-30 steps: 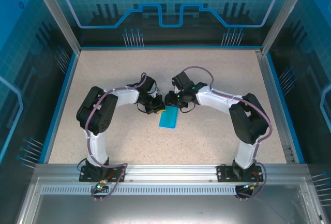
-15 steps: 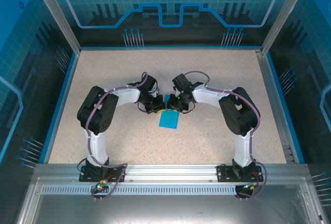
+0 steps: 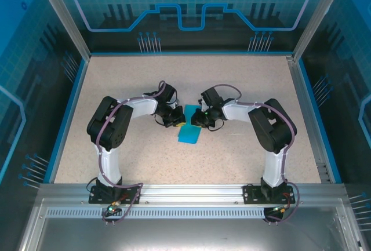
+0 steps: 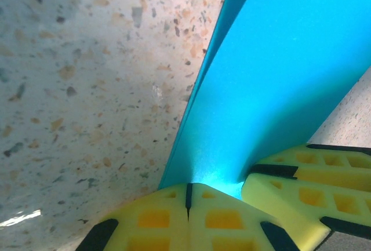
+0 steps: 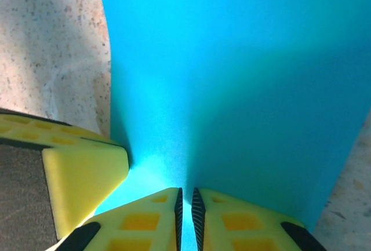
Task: Fold a paper plane with a square sheet of paper (pick it up from the middle)
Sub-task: Fold the square sheet of paper in half at the center of the table.
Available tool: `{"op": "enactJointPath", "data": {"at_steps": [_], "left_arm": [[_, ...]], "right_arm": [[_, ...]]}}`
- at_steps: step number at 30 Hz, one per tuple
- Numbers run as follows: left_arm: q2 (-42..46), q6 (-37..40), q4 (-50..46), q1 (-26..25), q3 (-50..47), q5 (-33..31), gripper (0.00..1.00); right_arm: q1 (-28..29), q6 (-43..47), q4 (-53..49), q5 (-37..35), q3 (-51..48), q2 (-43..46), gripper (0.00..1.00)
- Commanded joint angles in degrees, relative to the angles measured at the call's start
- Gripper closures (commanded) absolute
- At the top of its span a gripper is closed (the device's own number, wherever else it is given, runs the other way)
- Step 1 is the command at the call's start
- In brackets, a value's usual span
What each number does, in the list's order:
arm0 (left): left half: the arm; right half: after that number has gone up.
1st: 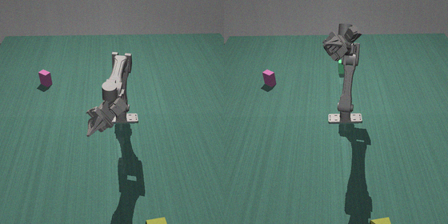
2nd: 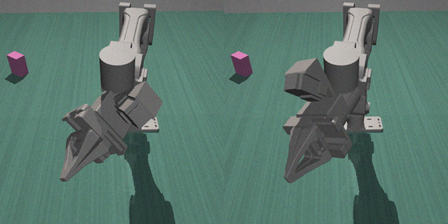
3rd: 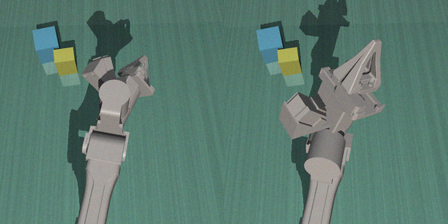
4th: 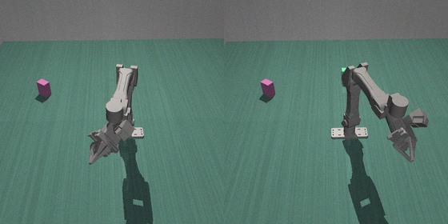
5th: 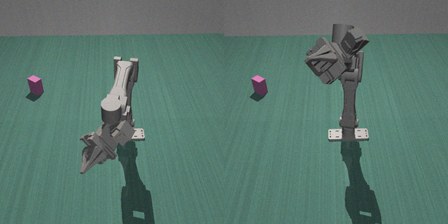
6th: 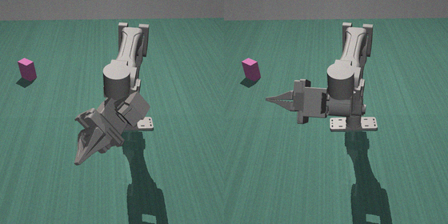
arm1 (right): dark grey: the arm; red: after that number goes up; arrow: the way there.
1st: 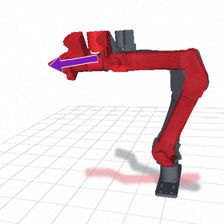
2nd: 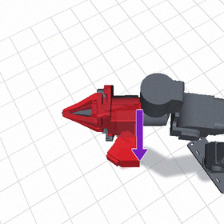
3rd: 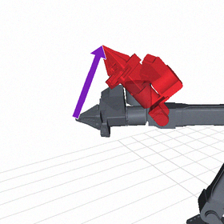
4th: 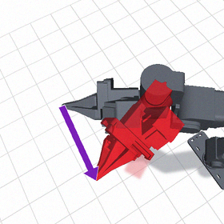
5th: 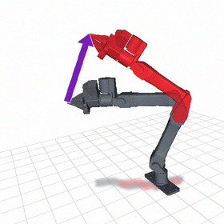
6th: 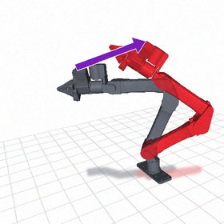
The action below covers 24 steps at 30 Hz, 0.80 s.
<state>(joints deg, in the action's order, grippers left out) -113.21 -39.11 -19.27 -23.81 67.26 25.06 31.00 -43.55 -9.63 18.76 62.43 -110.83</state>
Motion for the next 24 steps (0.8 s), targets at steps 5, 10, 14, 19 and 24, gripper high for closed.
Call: {"op": "enactJointPath", "data": {"at_steps": [5, 10, 14, 19, 24], "left_arm": [[-4.39, -1.82, -7.68, 0.09, -2.45, -9.15, 1.00], [-5.17, -1.33, -8.54, 0.09, -2.12, -9.59, 1.00], [-5.24, -1.31, -8.07, 0.13, -2.56, -9.46, 1.00], [-5.26, -0.94, -8.24, 0.08, -2.01, -9.12, 1.00], [-5.24, -0.97, -8.26, -0.01, -1.96, -9.20, 1.00]], "right_arm": [[-4.07, 3.64, 3.61, 2.21, -8.58, 2.84, 0.84], [-6.70, 3.89, 3.96, 1.44, -11.68, 5.94, 0.84], [-7.74, 4.32, 2.17, -0.94, -11.52, 10.13, 0.84], [-3.88, 6.52, -0.79, -2.02, -4.19, 13.18, 0.83], [0.07, 5.67, -2.33, -1.34, 2.69, 5.40, 0.85]]}}
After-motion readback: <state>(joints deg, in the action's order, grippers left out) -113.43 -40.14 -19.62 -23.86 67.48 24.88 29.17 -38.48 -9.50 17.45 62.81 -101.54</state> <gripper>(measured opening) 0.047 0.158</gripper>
